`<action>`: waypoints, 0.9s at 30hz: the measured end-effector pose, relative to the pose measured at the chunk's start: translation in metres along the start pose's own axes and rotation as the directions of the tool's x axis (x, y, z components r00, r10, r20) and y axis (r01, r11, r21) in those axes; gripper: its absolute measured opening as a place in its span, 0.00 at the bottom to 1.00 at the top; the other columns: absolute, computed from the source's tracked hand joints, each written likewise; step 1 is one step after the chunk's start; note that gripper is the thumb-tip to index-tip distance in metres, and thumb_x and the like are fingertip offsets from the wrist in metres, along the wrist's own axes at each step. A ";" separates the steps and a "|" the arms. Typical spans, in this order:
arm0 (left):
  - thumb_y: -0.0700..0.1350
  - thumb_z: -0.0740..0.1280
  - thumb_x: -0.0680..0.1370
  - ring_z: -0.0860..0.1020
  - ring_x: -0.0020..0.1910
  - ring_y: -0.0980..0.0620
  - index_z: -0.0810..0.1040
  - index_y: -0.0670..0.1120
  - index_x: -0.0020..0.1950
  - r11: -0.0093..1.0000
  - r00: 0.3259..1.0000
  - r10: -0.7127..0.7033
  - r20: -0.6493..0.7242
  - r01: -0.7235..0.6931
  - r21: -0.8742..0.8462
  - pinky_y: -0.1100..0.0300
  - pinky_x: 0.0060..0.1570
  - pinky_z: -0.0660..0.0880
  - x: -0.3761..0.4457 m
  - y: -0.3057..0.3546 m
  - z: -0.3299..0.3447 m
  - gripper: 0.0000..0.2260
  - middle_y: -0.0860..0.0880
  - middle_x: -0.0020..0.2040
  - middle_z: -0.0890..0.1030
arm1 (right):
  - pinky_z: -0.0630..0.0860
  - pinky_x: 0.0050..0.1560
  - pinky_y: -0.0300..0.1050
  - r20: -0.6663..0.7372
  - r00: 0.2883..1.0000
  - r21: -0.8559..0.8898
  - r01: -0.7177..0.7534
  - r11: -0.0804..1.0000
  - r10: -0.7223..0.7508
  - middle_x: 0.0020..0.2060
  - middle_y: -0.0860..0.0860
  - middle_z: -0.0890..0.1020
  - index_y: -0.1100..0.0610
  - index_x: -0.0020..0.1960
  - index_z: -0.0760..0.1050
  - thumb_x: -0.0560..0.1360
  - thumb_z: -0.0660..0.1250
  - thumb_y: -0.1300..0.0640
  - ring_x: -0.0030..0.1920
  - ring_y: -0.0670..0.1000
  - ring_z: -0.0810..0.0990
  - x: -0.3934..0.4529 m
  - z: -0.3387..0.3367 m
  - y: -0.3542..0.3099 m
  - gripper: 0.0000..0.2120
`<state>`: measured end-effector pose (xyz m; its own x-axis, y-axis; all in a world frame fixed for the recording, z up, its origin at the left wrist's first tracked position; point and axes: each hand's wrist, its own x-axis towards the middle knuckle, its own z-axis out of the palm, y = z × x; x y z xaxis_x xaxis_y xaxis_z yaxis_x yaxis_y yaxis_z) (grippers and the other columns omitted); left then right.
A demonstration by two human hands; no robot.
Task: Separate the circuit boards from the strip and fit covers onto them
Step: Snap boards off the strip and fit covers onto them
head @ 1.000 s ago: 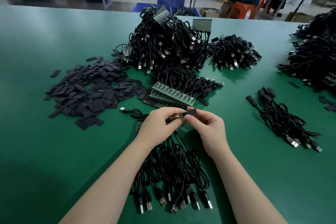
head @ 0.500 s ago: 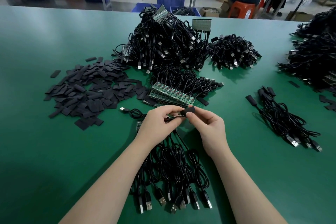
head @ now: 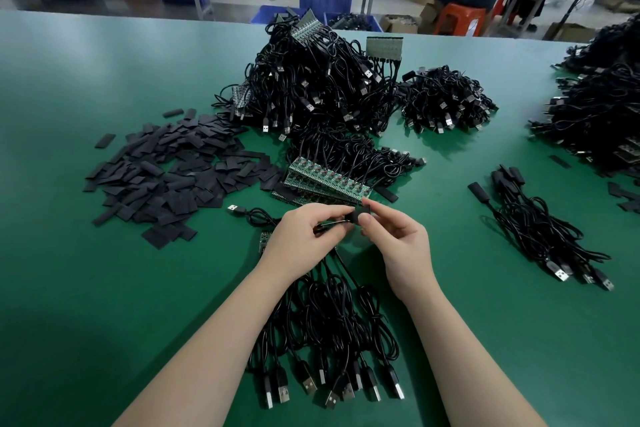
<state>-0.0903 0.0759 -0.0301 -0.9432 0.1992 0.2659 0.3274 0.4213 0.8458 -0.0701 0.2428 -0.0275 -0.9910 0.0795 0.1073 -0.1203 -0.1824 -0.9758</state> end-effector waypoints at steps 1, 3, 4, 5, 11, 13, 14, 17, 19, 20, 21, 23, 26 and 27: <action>0.56 0.67 0.74 0.78 0.55 0.65 0.77 0.68 0.57 1.000 1.000 0.002 0.008 -0.002 0.000 0.57 0.55 0.78 0.000 0.000 0.000 0.13 0.63 0.53 0.81 | 0.77 0.46 0.34 -0.001 1.000 0.005 0.006 1.000 -0.006 0.42 0.47 0.87 0.42 0.49 0.86 0.68 0.78 0.54 0.42 0.42 0.83 0.000 0.000 0.000 0.11; 0.56 0.67 0.75 0.78 0.54 0.64 0.79 0.66 0.58 1.000 1.000 0.009 0.021 -0.009 0.004 0.56 0.55 0.77 0.000 0.000 0.000 0.12 0.62 0.53 0.82 | 0.77 0.46 0.33 -0.009 1.000 0.015 0.015 1.000 -0.015 0.44 0.47 0.87 0.43 0.47 0.86 0.66 0.77 0.53 0.44 0.41 0.84 0.000 0.000 0.000 0.11; 0.56 0.67 0.75 0.78 0.54 0.64 0.79 0.65 0.58 1.000 1.000 0.012 0.025 -0.012 0.004 0.56 0.55 0.77 0.000 0.000 0.000 0.12 0.61 0.53 0.82 | 0.77 0.46 0.33 -0.016 1.000 0.014 0.016 1.000 -0.016 0.45 0.46 0.87 0.43 0.46 0.86 0.65 0.76 0.53 0.45 0.41 0.84 0.001 -0.001 0.001 0.11; 0.56 0.67 0.75 0.78 0.54 0.64 0.79 0.65 0.58 1.000 1.000 0.013 0.028 -0.013 0.002 0.57 0.55 0.77 0.000 0.000 0.000 0.13 0.61 0.53 0.82 | 0.77 0.47 0.33 -0.024 1.000 0.005 0.018 1.000 -0.018 0.44 0.46 0.87 0.43 0.46 0.86 0.65 0.76 0.52 0.45 0.42 0.84 0.001 -0.001 0.001 0.10; 0.54 0.68 0.75 0.78 0.54 0.66 0.79 0.65 0.58 1.000 0.999 0.029 0.033 -0.029 -0.002 0.67 0.54 0.75 -0.001 -0.001 0.000 0.12 0.63 0.51 0.81 | 0.78 0.47 0.33 -0.049 0.999 -0.012 0.020 1.000 -0.021 0.44 0.46 0.87 0.43 0.44 0.86 0.67 0.76 0.56 0.45 0.42 0.85 0.002 -0.001 0.002 0.10; 0.52 0.69 0.75 0.78 0.53 0.65 0.78 0.66 0.58 1.000 1.000 0.025 0.012 -0.025 -0.019 0.69 0.52 0.74 -0.001 -0.002 0.000 0.13 0.64 0.51 0.81 | 0.77 0.46 0.33 -0.033 0.999 -0.025 0.016 1.000 -0.017 0.42 0.45 0.87 0.43 0.46 0.86 0.70 0.76 0.60 0.43 0.42 0.83 0.002 -0.001 0.004 0.12; 0.51 0.69 0.76 0.78 0.52 0.65 0.78 0.66 0.57 0.999 1.000 0.022 -0.003 -0.022 -0.032 0.69 0.51 0.74 -0.001 -0.002 0.000 0.13 0.65 0.51 0.80 | 0.77 0.46 0.33 -0.023 1.000 -0.037 0.016 0.999 -0.016 0.40 0.44 0.86 0.43 0.48 0.86 0.71 0.76 0.61 0.41 0.42 0.82 0.002 -0.001 0.005 0.13; 0.48 0.71 0.75 0.80 0.46 0.63 0.79 0.69 0.54 0.996 0.999 0.007 -0.037 -0.010 -0.086 0.69 0.47 0.76 -0.001 -0.001 0.000 0.15 0.64 0.48 0.81 | 0.76 0.43 0.36 -0.030 0.999 -0.082 0.024 0.996 -0.026 0.35 0.42 0.81 0.43 0.48 0.85 0.69 0.76 0.58 0.38 0.43 0.77 0.001 0.000 0.005 0.11; 0.49 0.72 0.74 0.81 0.45 0.62 0.79 0.71 0.52 0.993 0.999 -0.003 -0.052 -0.003 -0.116 0.71 0.45 0.75 -0.001 0.000 0.000 0.16 0.64 0.47 0.82 | 0.75 0.41 0.36 -0.041 0.999 -0.088 0.027 0.996 -0.031 0.34 0.42 0.80 0.43 0.47 0.85 0.69 0.74 0.56 0.37 0.44 0.76 0.001 0.001 0.006 0.10; 0.49 0.73 0.73 0.81 0.45 0.62 0.79 0.70 0.52 0.992 0.998 -0.004 -0.058 -0.004 -0.124 0.71 0.45 0.75 -0.001 0.001 0.000 0.15 0.64 0.47 0.82 | 0.75 0.41 0.36 -0.039 0.999 -0.088 0.027 0.996 -0.031 0.34 0.43 0.79 0.44 0.48 0.84 0.69 0.74 0.56 0.37 0.44 0.76 0.001 0.000 0.006 0.10; 0.49 0.73 0.73 0.81 0.46 0.62 0.80 0.70 0.52 0.992 0.998 -0.001 -0.064 -0.007 -0.127 0.71 0.46 0.75 -0.001 0.001 0.000 0.15 0.64 0.47 0.82 | 0.75 0.42 0.37 -0.034 0.999 -0.089 0.024 0.996 -0.027 0.35 0.44 0.79 0.44 0.48 0.84 0.70 0.74 0.57 0.38 0.45 0.76 0.001 0.000 0.006 0.10; 0.47 0.73 0.74 0.81 0.48 0.62 0.81 0.68 0.52 0.991 0.997 0.006 -0.072 -0.016 -0.134 0.71 0.47 0.75 -0.001 0.000 0.000 0.15 0.63 0.48 0.83 | 0.76 0.43 0.38 -0.017 1.000 -0.090 0.009 0.996 -0.011 0.36 0.46 0.80 0.45 0.51 0.85 0.72 0.74 0.59 0.39 0.47 0.76 0.002 -0.001 0.006 0.11; 0.45 0.73 0.74 0.81 0.50 0.61 0.81 0.66 0.52 0.990 0.997 0.019 -0.076 -0.029 -0.137 0.69 0.48 0.76 -0.001 0.000 0.000 0.14 0.62 0.49 0.83 | 0.76 0.43 0.35 0.017 1.000 -0.122 0.003 0.993 -0.001 0.38 0.46 0.85 0.46 0.47 0.86 0.74 0.74 0.61 0.39 0.45 0.81 0.001 0.000 0.004 0.09; 0.45 0.72 0.74 0.81 0.50 0.61 0.82 0.65 0.52 0.990 0.996 0.023 -0.080 -0.035 -0.140 0.68 0.49 0.77 -0.001 0.000 0.000 0.14 0.62 0.49 0.83 | 0.76 0.42 0.34 0.018 1.000 -0.136 0.005 0.991 -0.002 0.38 0.47 0.86 0.46 0.45 0.86 0.74 0.74 0.61 0.39 0.43 0.82 0.001 0.001 0.003 0.09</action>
<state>-0.0895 0.0758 -0.0307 -0.9367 0.1374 0.3220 0.3488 0.2864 0.8924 -0.0715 0.2410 -0.0300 -0.9916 0.0621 0.1132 -0.1162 -0.0475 -0.9921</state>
